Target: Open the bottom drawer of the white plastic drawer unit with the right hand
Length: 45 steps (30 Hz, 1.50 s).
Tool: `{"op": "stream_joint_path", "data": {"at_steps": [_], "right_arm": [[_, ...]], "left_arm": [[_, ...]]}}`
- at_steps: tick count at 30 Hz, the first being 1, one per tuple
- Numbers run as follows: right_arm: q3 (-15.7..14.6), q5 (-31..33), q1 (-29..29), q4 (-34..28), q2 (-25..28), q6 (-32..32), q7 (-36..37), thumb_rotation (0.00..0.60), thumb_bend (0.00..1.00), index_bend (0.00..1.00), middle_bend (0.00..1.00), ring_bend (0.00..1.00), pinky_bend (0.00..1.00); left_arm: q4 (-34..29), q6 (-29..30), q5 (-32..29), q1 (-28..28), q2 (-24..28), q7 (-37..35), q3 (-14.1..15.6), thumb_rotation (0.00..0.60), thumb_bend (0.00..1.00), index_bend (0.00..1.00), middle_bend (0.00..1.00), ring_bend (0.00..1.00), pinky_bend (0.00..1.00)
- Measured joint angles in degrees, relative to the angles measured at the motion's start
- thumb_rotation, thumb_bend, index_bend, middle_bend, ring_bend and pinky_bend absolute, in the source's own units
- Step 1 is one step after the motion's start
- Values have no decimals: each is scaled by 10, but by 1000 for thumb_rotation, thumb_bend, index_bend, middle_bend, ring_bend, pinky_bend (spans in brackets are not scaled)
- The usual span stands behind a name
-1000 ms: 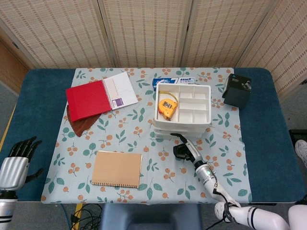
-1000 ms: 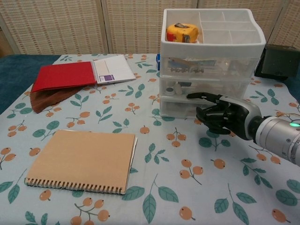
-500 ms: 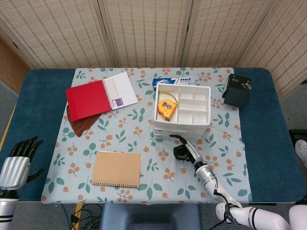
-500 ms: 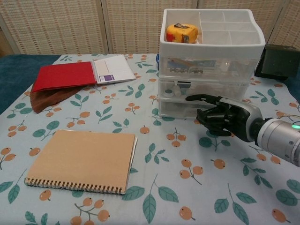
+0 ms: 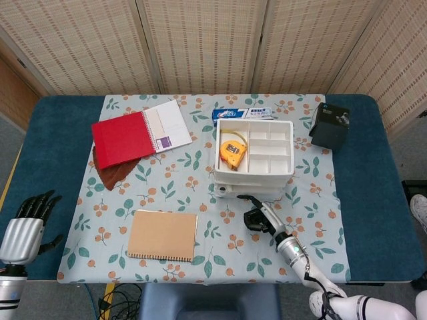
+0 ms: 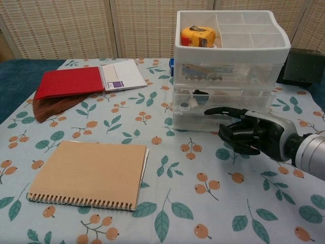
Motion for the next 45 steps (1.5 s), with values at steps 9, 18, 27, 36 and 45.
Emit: {"op": "stream_joint_path", "data": {"at_steps": [9, 18, 27, 36, 45], "right_arm": [[-20, 11, -6, -30, 34, -12, -26, 600, 651, 36, 813, 928, 1000], [-46, -49, -15, -70, 72, 12, -57, 600, 651, 36, 808, 928, 1000], [-61, -91, -28, -119, 141, 77, -151, 600, 652, 37, 808, 928, 1000], [-58, -43, -22, -120, 164, 68, -192, 600, 651, 36, 808, 928, 1000], [-51, -20, -13, -99, 157, 61, -203, 600, 652, 37, 808, 928, 1000]], "left_arm": [[-3, -3, 4, -3, 2, -2, 1, 600, 168, 155, 115, 118, 126], [-8, -1, 6, -3, 5, -1, 1, 600, 167, 155, 115, 118, 126], [-11, -5, 8, -6, 4, 3, 2, 600, 167, 155, 115, 118, 126], [-17, -9, 8, -11, 4, 9, 1, 600, 167, 155, 115, 118, 126], [-20, -11, 5, -11, 5, 11, 1, 600, 167, 155, 115, 118, 126]]}}
